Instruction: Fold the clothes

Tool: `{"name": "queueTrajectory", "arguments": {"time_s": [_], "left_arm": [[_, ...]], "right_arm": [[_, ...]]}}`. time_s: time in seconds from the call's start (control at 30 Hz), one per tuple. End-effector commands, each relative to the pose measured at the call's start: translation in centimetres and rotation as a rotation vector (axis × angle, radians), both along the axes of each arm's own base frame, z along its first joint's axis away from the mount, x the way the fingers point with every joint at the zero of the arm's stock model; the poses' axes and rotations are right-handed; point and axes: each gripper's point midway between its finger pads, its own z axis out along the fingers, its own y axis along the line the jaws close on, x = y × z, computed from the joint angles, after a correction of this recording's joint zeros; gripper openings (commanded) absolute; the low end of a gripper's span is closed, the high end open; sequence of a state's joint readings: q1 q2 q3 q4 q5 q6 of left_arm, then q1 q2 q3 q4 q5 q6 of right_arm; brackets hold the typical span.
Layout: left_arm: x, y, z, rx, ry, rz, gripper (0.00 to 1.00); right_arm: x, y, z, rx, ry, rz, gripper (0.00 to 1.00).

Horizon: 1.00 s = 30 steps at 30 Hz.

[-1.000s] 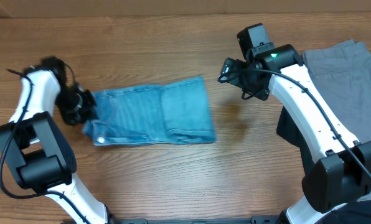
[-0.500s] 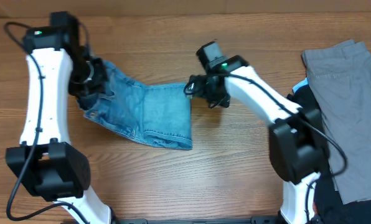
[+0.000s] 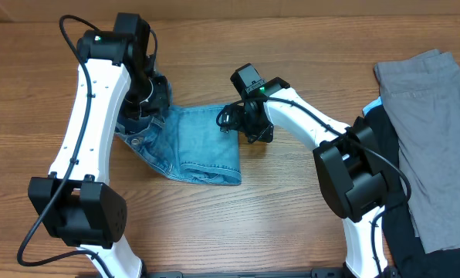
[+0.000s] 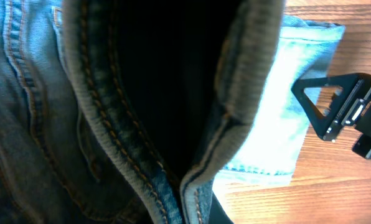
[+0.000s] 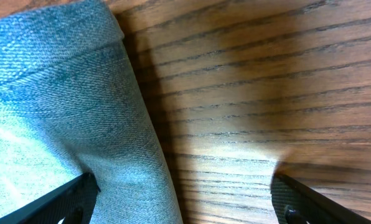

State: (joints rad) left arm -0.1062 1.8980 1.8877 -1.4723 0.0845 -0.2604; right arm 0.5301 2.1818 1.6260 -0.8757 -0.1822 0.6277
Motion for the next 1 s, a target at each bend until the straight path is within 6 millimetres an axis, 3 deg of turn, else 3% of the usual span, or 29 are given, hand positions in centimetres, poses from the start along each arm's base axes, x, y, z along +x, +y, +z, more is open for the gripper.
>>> {"name": "queueTrajectory", "arguments": {"time_s": [0.0,0.17,0.2,0.23,0.53,0.6,0.7,0.8,0.97], "left_arm": [[0.2,0.5,1.1,0.012,-0.036,0.025,0.04],[0.2,0.6,1.1,0.01,-0.034,0.028,0.05],[0.1,1.1,1.0,0.037,-0.031,0.031,0.16],[-0.1,1.6,1.0,0.068,-0.028,0.035,0.19],[-1.3,7.0,0.1,0.184,0.034,0.141,0.22],[-1.6,8.7,-0.3,0.185,0.051,0.188,0.32],[-2.1,11.7,-1.0,0.183,0.068,0.272,0.67],[-2.6,14.4,-2.1,0.148,0.079,0.361,0.87],[-3.0,16.2,-4.4,-0.015,0.063,0.363,1.0]], "right_arm": [[-0.9,0.5,-1.3,-0.001,0.037,0.023,0.93],[-0.9,0.6,-1.3,0.005,0.04,0.024,0.93],[-1.0,0.6,-1.3,0.007,0.042,0.025,0.93],[-1.0,0.6,-1.3,0.007,0.042,0.025,0.93],[-1.4,0.4,-1.4,-0.004,0.056,0.042,0.92],[-1.5,0.3,-1.4,-0.005,0.055,0.05,0.92],[-1.6,0.3,-1.4,-0.009,0.061,0.05,0.92],[-1.7,0.2,-1.4,-0.01,0.064,0.05,0.92],[-1.6,0.2,-1.4,-0.01,0.063,0.05,0.92]]}}
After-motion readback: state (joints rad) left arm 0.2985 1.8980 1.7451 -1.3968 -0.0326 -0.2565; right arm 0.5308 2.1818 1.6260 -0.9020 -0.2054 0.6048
